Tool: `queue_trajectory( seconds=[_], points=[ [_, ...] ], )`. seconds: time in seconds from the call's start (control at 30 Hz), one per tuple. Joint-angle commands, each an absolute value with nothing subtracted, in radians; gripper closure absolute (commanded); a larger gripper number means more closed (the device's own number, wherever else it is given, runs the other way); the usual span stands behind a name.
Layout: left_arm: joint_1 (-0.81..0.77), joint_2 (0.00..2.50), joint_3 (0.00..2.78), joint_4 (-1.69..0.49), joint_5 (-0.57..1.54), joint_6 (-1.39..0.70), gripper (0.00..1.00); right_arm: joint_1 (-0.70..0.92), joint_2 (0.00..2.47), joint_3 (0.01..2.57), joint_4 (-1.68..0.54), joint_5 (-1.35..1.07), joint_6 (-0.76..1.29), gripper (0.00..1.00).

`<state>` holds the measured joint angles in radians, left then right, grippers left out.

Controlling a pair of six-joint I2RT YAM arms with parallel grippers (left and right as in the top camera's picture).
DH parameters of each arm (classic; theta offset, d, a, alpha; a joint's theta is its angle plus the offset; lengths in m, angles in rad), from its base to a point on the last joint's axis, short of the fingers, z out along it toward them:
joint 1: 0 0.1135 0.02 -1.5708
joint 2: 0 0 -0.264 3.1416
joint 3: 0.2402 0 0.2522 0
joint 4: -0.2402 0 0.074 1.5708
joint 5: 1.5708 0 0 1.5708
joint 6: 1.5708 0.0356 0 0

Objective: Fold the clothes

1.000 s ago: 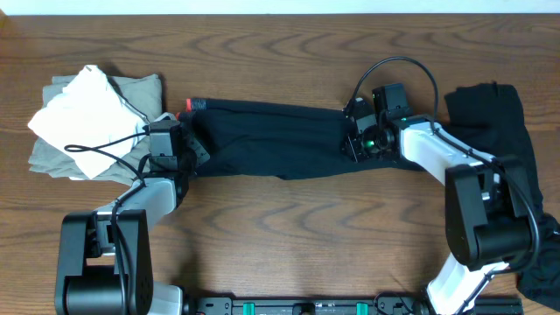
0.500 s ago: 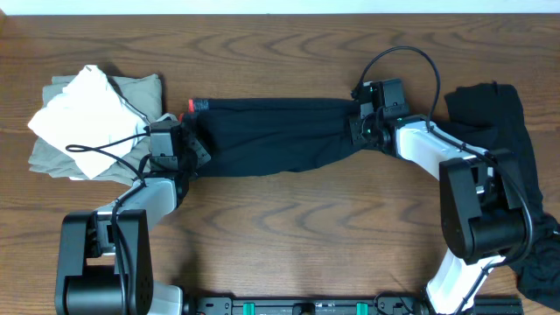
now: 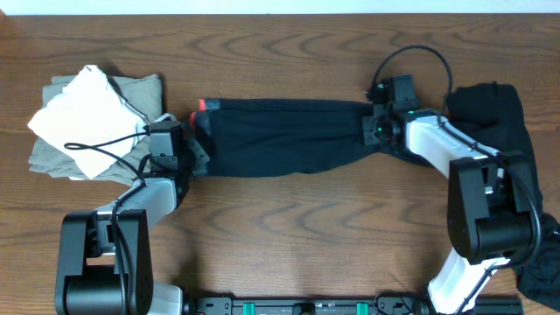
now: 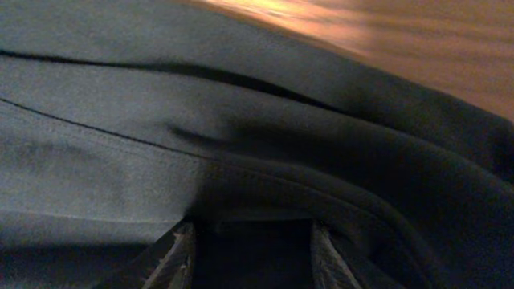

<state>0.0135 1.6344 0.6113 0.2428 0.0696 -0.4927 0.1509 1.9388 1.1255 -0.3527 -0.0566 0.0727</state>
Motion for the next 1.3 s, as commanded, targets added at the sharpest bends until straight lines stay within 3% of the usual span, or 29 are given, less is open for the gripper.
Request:
queue_trajectory(
  seconds=[0.0, 0.27, 0.6, 1.27],
  points=[
    [0.031, 1.646, 0.619, 0.244, -0.021, -0.464, 0.57, 0.081, 1.98, 1.085, -0.41, 0.028, 0.101, 0.54],
    [0.082, 1.646, 0.619, 0.251, -0.002, -0.464, 0.57, 0.031, 1.95, 1.085, -0.461, -0.028, 0.1, 0.52],
    [0.046, 1.638, 0.619, 0.525, 0.591, -0.445, 0.58, 0.054, 1.944, 1.085, -0.462, -0.034, 0.1, 0.5],
    [-0.128, 1.792, 0.619, 0.39, 0.55, -0.396, 0.58, 0.054, 1.942, 1.085, -0.461, -0.073, 0.112, 0.5]
  ],
)
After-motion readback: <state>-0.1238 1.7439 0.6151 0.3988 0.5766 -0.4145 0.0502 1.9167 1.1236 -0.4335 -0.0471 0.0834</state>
